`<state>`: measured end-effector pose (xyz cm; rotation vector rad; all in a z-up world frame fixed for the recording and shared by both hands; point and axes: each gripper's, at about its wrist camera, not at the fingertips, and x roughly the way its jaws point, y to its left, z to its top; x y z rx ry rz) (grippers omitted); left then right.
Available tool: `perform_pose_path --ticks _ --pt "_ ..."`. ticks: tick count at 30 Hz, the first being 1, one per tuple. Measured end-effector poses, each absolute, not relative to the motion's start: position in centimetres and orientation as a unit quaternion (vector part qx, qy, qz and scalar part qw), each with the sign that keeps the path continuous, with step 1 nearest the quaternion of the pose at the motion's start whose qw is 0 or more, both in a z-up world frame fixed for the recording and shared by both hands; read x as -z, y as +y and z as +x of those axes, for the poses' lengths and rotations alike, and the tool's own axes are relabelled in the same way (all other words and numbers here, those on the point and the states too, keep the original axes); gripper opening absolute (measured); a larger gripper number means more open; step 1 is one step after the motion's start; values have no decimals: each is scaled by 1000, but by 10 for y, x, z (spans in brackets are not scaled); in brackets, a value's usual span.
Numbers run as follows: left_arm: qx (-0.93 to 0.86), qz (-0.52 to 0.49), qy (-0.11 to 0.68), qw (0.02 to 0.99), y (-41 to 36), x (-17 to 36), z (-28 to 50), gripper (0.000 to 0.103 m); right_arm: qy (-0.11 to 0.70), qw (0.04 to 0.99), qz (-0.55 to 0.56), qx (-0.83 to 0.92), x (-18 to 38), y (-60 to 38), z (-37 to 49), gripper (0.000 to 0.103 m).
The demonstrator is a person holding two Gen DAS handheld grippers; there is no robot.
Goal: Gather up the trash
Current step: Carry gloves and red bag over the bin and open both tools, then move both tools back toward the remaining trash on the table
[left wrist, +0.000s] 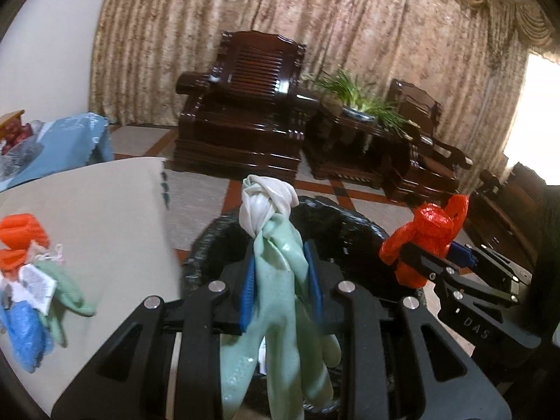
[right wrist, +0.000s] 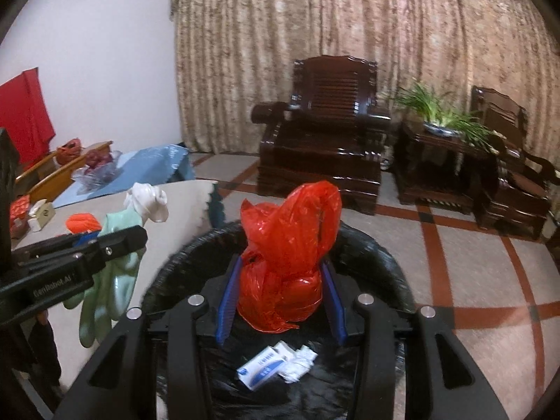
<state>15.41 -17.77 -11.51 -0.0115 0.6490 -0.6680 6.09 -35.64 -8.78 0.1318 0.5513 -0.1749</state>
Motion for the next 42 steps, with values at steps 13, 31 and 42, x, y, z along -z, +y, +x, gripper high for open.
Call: perform_pose_path --ticks 13,31,42 --pt "366 12 335 868 -230 139 157 30 306 941 76 122 118 -392 48 48" --pt "293 -7 297 909 -150 111 149 89 293 945 90 111 115 -371 50 97" --pt "163 -13 277 947 -29 90 149 89 274 959 75 23 99 -291 84 97"
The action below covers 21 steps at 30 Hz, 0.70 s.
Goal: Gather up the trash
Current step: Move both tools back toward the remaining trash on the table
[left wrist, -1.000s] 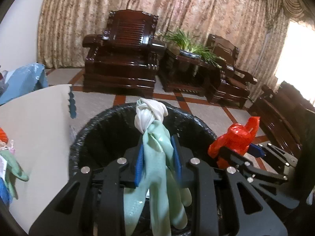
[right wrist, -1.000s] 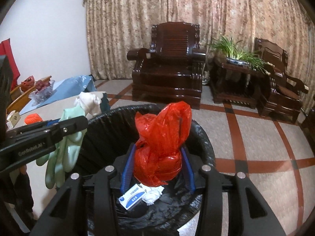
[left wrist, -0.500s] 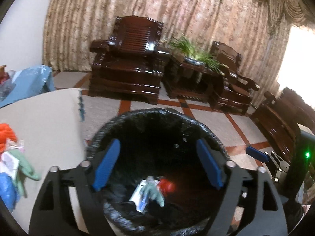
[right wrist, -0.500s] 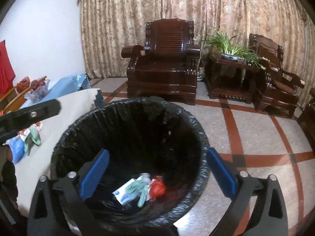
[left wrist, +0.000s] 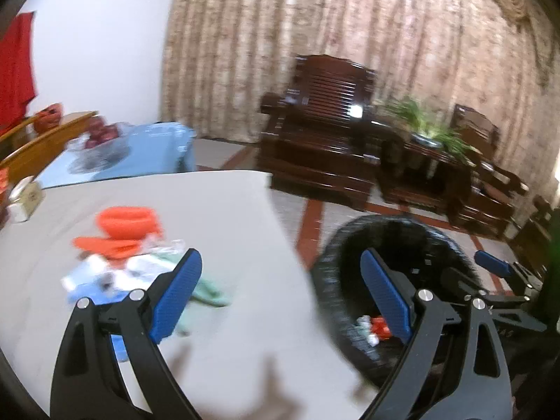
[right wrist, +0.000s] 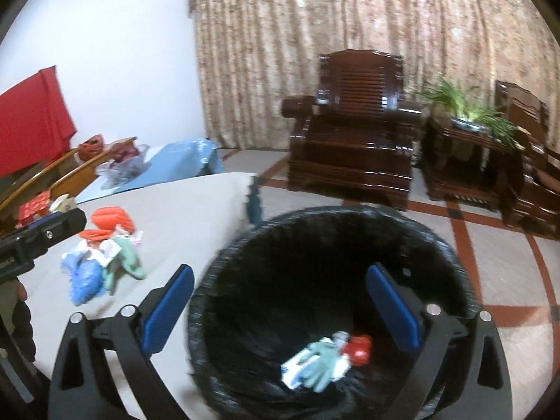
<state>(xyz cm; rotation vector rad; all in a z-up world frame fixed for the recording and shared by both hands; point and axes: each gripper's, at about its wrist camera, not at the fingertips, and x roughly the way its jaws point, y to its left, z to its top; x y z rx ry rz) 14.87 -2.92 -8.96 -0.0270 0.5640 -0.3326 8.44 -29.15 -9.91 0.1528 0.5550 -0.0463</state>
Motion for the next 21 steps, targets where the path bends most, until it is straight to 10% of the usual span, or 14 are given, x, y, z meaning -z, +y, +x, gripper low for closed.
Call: perform_pose_path --ticks 21 --pt "11 -39 297 954 116 113 148 89 269 956 25 -112 102 -149 139 97"
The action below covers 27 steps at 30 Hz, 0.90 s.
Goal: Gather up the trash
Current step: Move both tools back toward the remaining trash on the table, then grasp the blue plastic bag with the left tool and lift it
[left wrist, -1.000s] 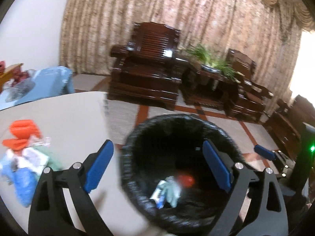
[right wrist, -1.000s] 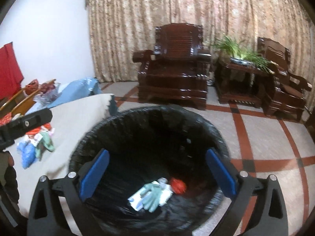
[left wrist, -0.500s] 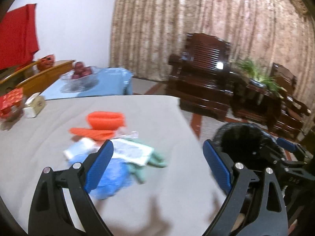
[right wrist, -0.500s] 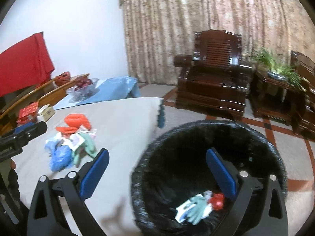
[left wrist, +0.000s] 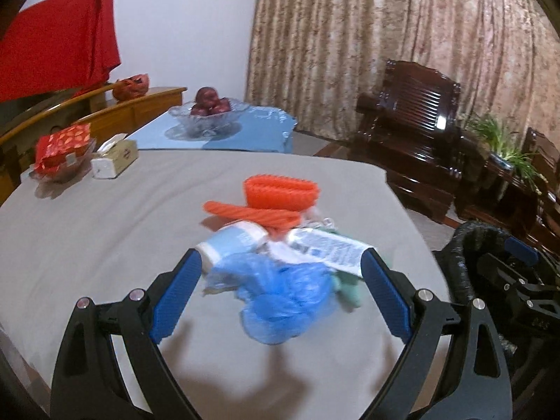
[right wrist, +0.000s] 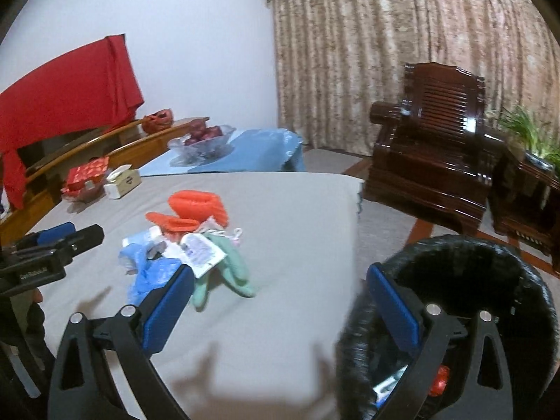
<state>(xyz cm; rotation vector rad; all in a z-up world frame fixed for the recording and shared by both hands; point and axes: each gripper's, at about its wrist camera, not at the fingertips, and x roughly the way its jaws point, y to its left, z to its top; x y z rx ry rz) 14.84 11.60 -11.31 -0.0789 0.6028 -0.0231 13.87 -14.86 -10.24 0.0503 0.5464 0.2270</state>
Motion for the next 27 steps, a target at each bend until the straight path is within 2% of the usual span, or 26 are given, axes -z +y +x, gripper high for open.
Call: perform_pose_path --ticks 13,27 --pt "-7 -40 332 942 137 155 165 89 292 944 5 -152 139 -104 167 97" --pt "2 -43 363 931 127 184 196 89 321 934 -4 -158 167 -104 184 96"
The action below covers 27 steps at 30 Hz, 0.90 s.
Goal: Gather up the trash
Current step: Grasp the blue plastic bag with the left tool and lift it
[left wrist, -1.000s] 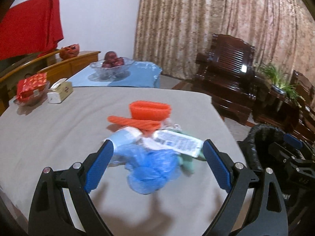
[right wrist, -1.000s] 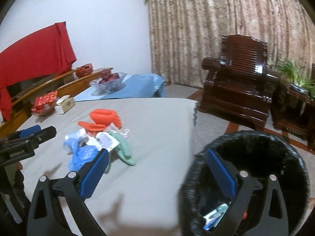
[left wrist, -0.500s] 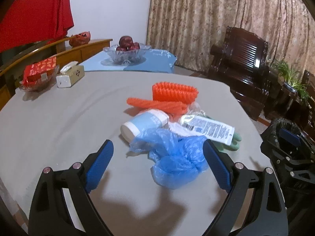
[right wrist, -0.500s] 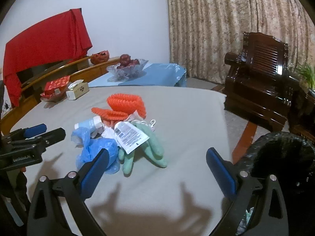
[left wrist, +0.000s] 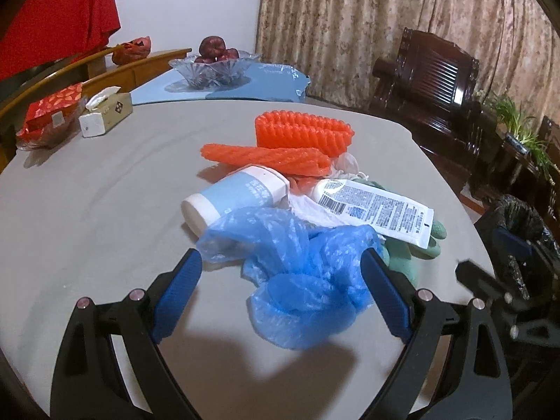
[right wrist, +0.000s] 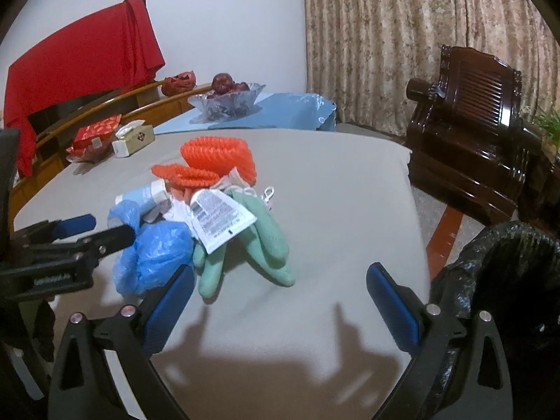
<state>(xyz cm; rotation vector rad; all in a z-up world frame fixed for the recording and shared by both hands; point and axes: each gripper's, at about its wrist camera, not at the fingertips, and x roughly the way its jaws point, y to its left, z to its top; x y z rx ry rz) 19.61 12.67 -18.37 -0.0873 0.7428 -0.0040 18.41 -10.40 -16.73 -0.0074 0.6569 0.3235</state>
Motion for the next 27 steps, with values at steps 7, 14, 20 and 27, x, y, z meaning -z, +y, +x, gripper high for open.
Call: perform_pose_path --ticks 7,14,20,27 --pt "5 -39 379 925 120 197 211 89 329 931 -1 -158 172 -105 185 96" --pt "32 -59 403 913 116 210 221 80 335 930 0 -153 174 -107 188 96" --pt "75 -84 410 905 109 212 217 47 336 930 -1 -151 174 -108 188 96" --pt "75 -96 392 912 113 201 203 35 330 932 -3 -150 170 -106 187 96"
